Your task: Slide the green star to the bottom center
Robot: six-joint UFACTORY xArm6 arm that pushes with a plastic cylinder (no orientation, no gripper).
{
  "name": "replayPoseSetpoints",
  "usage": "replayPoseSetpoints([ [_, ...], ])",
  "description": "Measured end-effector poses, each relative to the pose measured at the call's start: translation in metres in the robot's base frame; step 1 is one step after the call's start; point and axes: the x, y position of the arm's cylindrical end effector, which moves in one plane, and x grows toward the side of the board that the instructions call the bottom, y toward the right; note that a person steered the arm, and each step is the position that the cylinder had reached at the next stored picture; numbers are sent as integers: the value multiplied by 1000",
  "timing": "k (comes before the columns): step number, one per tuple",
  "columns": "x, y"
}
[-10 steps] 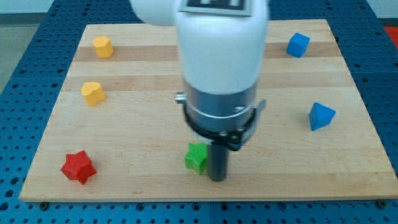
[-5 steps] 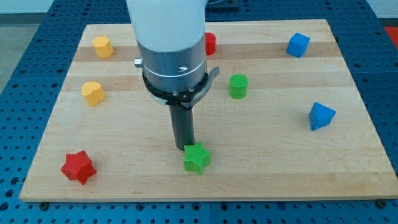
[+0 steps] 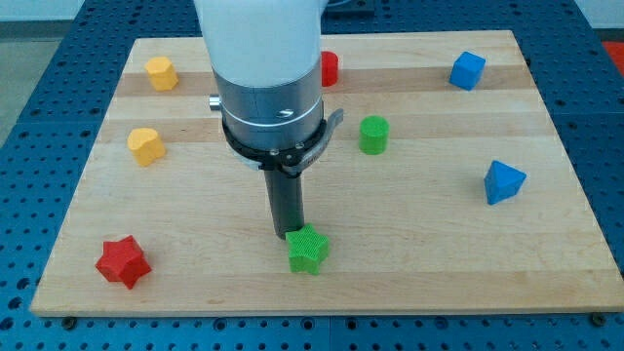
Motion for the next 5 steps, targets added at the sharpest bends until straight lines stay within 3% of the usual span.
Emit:
replayPoseSetpoints([
  [5, 19, 0],
])
